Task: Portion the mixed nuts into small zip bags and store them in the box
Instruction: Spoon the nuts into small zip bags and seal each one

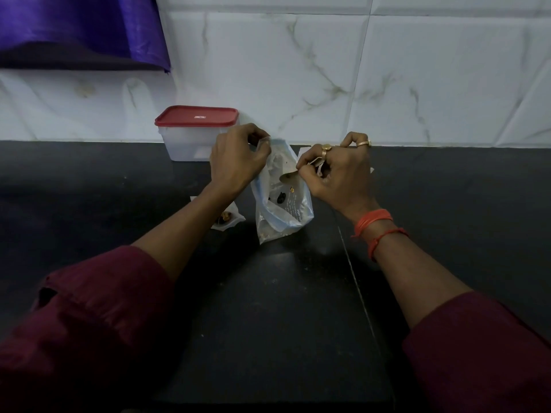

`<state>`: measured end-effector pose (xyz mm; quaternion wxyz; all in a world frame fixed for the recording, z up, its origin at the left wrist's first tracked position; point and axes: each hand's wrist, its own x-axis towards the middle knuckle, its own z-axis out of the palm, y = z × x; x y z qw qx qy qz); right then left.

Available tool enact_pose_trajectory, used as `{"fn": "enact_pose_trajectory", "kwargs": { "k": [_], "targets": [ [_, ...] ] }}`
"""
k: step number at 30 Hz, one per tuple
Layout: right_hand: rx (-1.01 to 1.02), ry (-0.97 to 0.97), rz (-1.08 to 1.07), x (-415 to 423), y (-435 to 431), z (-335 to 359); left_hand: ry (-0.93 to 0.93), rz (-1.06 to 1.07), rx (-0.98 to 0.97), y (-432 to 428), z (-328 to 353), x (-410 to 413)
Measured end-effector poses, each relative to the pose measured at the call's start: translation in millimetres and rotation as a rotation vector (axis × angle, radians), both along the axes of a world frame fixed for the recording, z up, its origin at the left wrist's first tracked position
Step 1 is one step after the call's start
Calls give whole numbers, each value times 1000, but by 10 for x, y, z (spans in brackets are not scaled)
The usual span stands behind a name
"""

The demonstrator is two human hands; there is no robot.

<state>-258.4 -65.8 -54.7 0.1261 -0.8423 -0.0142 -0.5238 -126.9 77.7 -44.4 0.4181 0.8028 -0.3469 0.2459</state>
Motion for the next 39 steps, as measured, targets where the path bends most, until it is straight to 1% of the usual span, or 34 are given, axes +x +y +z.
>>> {"fn": "enact_pose_trajectory", "kwargs": {
  "k": [2,5,7,9,13,18,21,23,25,27,29,31,32,34,36,39],
  "targets": [
    [21,-14,9,17,31,-31,3,4,-8,3,3,0],
    [123,-22,0,37,75,-39,12,9,-1,10,6,14],
    [150,-27,38,25,95,-26,24,-4,12,6,8,22],
    [147,5,87,8,89,-6,47,-50,26,1,13,33],
    [134,155,151,-7,87,-11,99,-185,66,-13,26,41],
    [193,142,161,-34,94,6,118,-299,81,-26,70,-22],
    [180,223,163,-8,68,-8,178,-386,162,-22,82,-46],
    [173,244,155,7,59,-41,210,-416,251,-14,82,-52],
    [170,229,150,10,55,-60,228,-374,342,-3,134,-56],
    [173,215,149,14,51,-59,255,-230,452,54,270,-50],
    [176,214,139,25,42,-57,382,-111,587,139,437,-48],
    [169,222,128,33,32,-60,574,-86,717,196,556,-72],
    [165,227,133,30,34,-60,634,-84,777,209,585,-93],
    [163,246,179,16,41,-51,666,-89,874,207,590,-101],
    [158,273,234,0,32,-44,661,-104,905,191,576,-102],
    [157,308,308,-24,-19,-41,651,-133,848,169,561,-92]
  ]
}}
